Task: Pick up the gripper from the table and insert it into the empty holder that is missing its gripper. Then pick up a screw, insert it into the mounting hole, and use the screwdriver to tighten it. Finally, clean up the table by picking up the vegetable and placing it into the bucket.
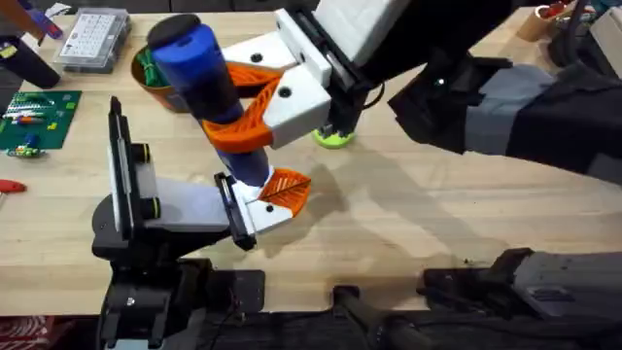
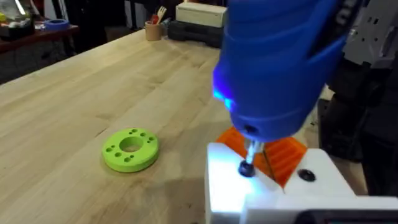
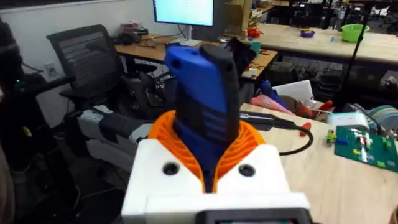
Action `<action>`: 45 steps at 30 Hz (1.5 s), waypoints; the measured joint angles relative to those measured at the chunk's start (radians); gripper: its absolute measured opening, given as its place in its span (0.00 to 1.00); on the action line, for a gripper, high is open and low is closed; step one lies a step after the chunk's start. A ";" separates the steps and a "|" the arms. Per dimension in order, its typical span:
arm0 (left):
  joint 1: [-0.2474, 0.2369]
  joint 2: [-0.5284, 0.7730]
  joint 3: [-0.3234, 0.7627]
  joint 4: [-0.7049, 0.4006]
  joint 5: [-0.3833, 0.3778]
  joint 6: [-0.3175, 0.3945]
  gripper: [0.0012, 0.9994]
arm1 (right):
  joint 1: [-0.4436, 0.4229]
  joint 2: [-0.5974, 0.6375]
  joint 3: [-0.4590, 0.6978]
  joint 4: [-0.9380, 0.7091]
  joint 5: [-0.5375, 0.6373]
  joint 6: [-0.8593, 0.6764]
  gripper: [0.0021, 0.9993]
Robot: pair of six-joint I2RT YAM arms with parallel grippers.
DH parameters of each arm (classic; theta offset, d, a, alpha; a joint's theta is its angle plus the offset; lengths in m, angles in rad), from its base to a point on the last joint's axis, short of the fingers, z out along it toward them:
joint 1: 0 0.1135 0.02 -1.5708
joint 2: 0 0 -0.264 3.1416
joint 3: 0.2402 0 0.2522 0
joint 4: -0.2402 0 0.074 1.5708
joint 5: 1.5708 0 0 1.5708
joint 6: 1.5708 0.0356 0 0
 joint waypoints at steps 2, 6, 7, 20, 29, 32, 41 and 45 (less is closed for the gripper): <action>0.000 0.000 0.000 0.000 0.000 0.000 0.02 | 0.000 0.007 0.000 0.001 0.000 0.000 0.04; 0.000 0.000 0.000 0.000 0.000 0.000 0.02 | 0.000 0.026 0.000 0.001 0.001 0.000 0.04; 0.000 0.000 0.000 -0.001 0.000 -0.001 0.02 | 0.000 0.028 0.000 0.002 0.002 0.000 0.04; 0.000 0.000 0.000 0.000 0.000 -0.001 0.02 | 0.000 0.028 0.000 0.002 0.001 0.000 0.04; 0.000 0.000 0.000 0.000 0.000 -0.001 0.02 | 0.000 0.028 0.000 0.001 0.000 0.000 0.04; 0.000 0.000 0.000 0.000 0.000 -0.001 0.02 | 0.000 0.028 0.000 0.001 0.001 0.000 0.04; 0.000 0.000 0.000 0.000 -0.001 0.000 0.02 | 0.000 0.038 -0.007 0.138 -0.005 0.034 0.04; 0.000 0.000 0.000 0.000 -0.001 0.000 0.02 | -0.004 0.037 0.025 0.197 -0.023 0.089 0.04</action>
